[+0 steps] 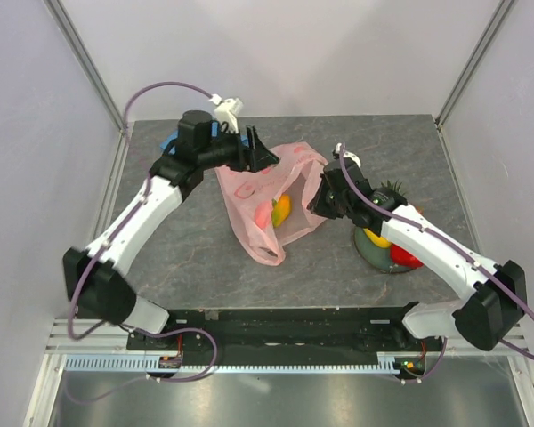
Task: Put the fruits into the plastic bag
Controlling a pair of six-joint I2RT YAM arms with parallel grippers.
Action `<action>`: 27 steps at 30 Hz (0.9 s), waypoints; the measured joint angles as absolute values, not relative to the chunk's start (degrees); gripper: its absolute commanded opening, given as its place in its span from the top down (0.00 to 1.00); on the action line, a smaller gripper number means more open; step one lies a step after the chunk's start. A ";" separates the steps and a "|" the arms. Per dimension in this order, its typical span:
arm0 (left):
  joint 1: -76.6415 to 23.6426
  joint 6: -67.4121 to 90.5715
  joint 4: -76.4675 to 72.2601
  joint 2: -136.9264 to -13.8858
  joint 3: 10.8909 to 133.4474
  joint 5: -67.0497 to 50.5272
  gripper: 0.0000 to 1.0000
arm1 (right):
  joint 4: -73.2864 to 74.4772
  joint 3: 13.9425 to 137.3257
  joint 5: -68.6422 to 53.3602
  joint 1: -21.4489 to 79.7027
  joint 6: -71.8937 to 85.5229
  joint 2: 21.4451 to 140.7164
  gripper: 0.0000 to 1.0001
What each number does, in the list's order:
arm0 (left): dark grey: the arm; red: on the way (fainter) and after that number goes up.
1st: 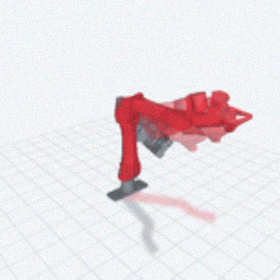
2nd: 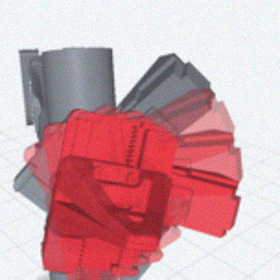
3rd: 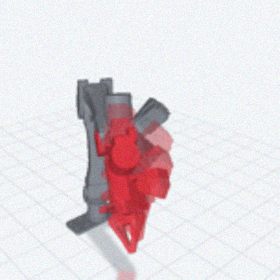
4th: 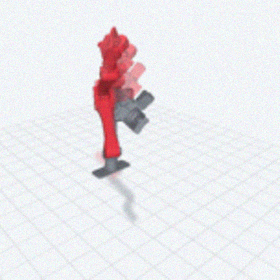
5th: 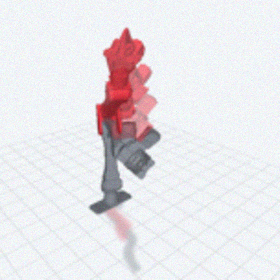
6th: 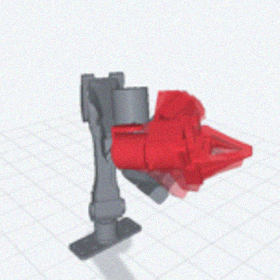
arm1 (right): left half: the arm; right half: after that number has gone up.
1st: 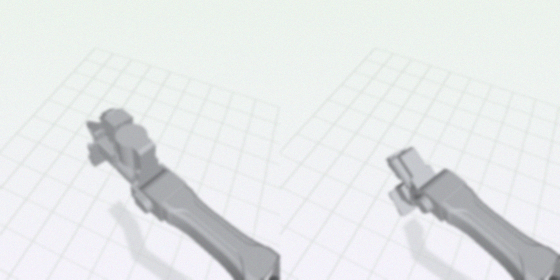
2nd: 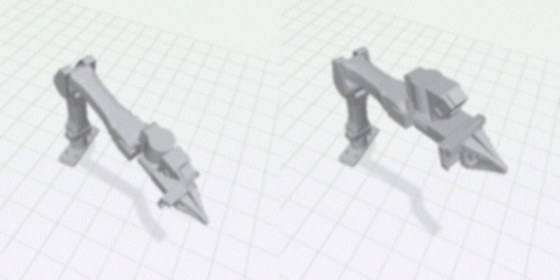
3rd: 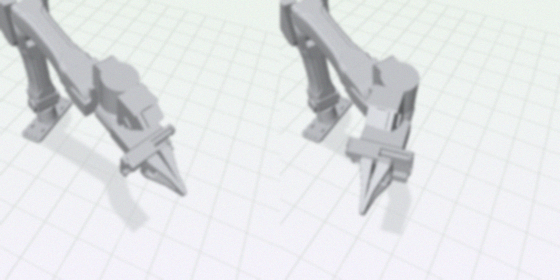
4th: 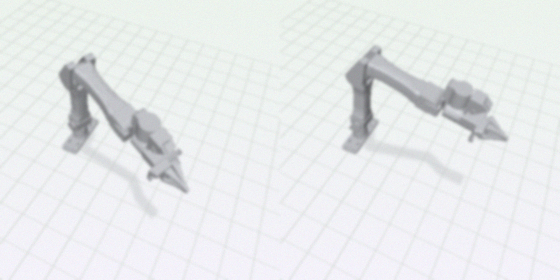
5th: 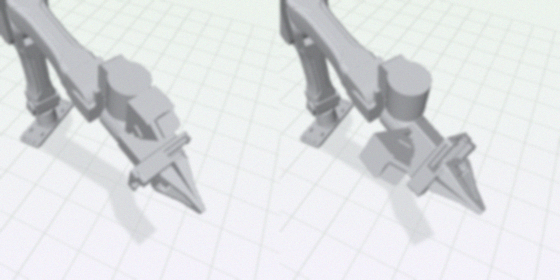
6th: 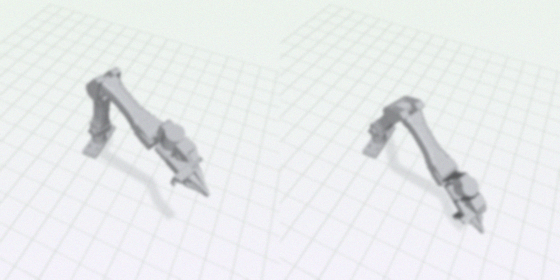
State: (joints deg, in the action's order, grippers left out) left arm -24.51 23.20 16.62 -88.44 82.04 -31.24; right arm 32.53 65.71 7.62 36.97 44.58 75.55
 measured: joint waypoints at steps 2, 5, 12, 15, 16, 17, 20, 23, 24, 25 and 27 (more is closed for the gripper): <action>-24.73 22.85 15.70 -80.95 77.28 -24.45 0.20 | 31.48 65.71 7.42 36.97 45.87 76.44 1.00; -25.41 22.31 14.61 -72.69 70.15 -15.94 0.21 | 29.52 65.69 6.85 36.99 47.27 77.76 1.00; -31.05 22.92 16.47 -67.77 56.18 -9.32 0.23 | 27.64 66.28 4.12 37.17 48.27 81.62 1.00; -34.81 24.53 17.87 -66.11 51.51 -9.10 0.23 | 27.51 67.37 3.05 37.41 48.27 82.91 1.00; -36.12 25.32 18.26 -65.23 50.06 -9.19 0.23 | 27.38 67.81 2.66 37.54 48.25 83.20 1.00; -36.99 26.06 18.41 -64.58 49.17 -9.32 0.23 | 27.29 68.01 2.37 37.63 48.25 83.26 1.00; -39.94 28.84 18.44 -61.67 46.30 -9.32 0.23 | 27.03 68.45 1.48 37.74 48.23 83.29 1.00; -43.62 32.12 18.35 -59.24 44.45 -8.62 0.23 | 27.03 68.51 0.49 37.78 48.21 83.29 1.00; -45.21 33.19 18.26 -58.67 43.88 -8.03 0.23 | 27.07 68.53 0.19 37.78 48.21 83.26 1.00; -46.87 34.22 18.11 -58.37 43.40 -7.40 0.24 | 27.07 68.51 -0.03 37.78 48.21 83.20 1.00; -49.36 35.73 17.85 -58.78 42.89 -6.28 0.27 | 27.03 68.45 -0.21 37.78 48.23 82.85 1.00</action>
